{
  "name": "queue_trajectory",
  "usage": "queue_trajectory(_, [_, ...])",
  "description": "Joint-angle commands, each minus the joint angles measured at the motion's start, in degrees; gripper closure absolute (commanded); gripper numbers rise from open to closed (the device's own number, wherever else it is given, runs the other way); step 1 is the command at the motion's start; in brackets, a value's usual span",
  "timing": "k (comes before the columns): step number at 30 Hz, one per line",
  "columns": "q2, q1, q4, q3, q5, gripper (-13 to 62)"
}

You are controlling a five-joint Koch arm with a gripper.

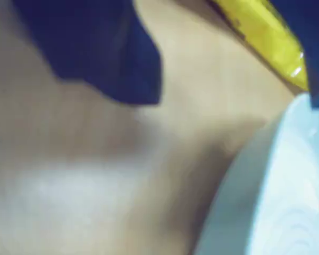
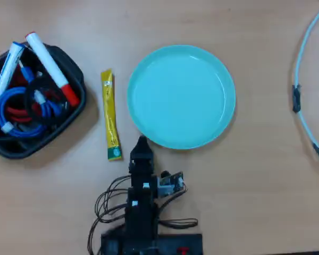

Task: Pick up the yellow instant coffee stick, then put it in the black bowl

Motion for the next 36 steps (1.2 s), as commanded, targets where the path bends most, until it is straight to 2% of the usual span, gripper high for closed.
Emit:
queue_trajectory(1, [4.92,-0.44,7.21,-0.79,0.53,20.6])
queue_trajectory(17, [4.92,-6.68,41.31,-28.83,-10.99,20.7])
queue_trajectory(27, [4.04,-12.57,54.4,-51.06,-33.57,20.6])
queue_trajectory(36, [-16.0,-13.97,67.41,-73.04,-46.76,20.7])
